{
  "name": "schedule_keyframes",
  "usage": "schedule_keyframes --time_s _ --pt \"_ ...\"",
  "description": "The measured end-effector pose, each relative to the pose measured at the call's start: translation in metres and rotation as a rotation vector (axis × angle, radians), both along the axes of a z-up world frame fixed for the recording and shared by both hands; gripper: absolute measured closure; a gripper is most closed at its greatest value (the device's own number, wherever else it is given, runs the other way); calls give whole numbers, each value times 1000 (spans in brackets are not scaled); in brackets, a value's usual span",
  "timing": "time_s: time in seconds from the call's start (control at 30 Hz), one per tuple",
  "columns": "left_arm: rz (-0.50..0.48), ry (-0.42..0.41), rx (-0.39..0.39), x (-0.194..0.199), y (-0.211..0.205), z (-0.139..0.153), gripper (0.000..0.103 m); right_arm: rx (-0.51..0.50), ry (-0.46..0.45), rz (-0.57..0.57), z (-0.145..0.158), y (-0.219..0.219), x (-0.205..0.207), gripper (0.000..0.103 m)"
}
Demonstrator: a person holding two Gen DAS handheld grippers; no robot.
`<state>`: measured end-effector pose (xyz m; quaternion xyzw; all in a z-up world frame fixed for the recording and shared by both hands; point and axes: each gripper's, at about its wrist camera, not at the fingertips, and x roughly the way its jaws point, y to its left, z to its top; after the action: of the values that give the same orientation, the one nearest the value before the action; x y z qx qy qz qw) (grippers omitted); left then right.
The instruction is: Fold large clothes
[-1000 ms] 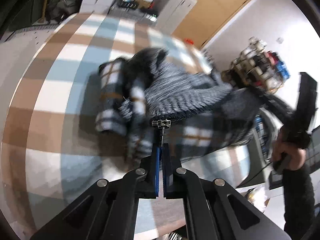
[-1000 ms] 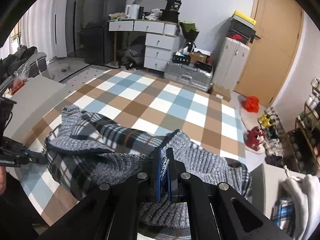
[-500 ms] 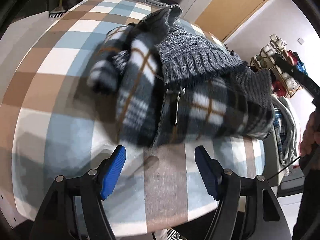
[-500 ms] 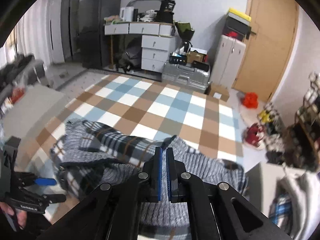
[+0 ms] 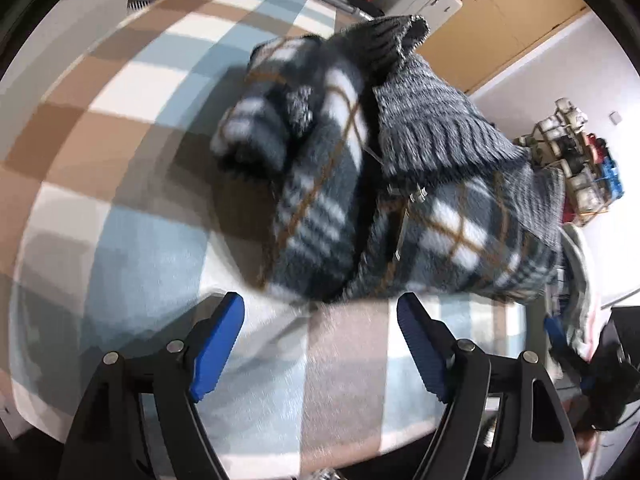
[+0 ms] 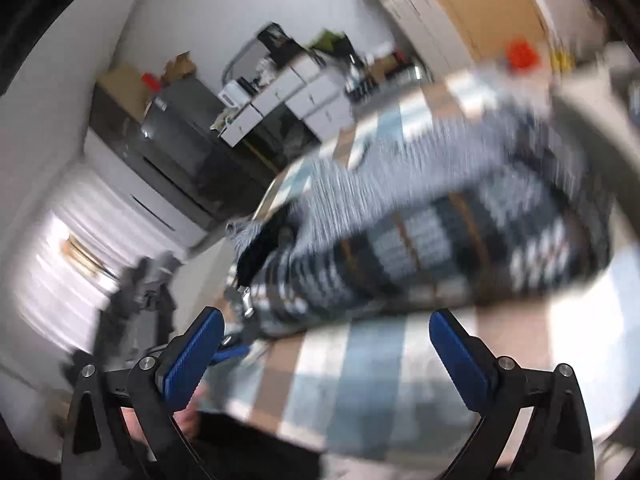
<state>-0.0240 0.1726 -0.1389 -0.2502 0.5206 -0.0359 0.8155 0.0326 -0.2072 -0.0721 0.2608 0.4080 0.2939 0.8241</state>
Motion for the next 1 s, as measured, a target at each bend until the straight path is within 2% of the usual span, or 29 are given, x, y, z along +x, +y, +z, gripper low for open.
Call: schedule_keyframes --time_s 0.1,0.17,0.23,0.33,0.4,0.43,0.47,0.5,0.53,0.57,0.63,0.73,1.0 --pt "67 -6 -80 11 4 1 22 116 174 -52 -30 -6 13 0" --pt "111 -3 -155 16 8 0 16 214 236 -70 -43 -11 23 0" --pt "158 13 -250 23 13 -3 16 281 297 -135 -56 -20 39 0" --pt "209 15 -343 31 19 -7 16 362 362 -213 -69 -29 61 0" --pt "242 6 -408 33 23 -11 34 347 363 -235 -71 -25 72 0" --pt "239 21 -436 37 22 -15 52 344 372 -250 -74 -22 75 0" --pt "238 20 -438 38 24 -16 67 345 383 -265 -77 -21 76 0" --pt "236 11 -434 36 22 -15 69 356 384 -287 -80 -22 76 10" --pt "216 -2 -423 36 21 -11 75 332 371 -318 -81 -21 78 33" --pt "198 -10 -404 34 20 -5 77 305 340 -332 -78 -20 78 39" --pt "156 -25 -375 34 22 5 79 232 249 -334 -64 -16 76 61" --pt "116 -31 -355 39 28 16 80 201 169 -344 -51 -16 73 70" --pt "10 -65 -261 38 30 34 81 196 44 -324 -28 -19 58 73"
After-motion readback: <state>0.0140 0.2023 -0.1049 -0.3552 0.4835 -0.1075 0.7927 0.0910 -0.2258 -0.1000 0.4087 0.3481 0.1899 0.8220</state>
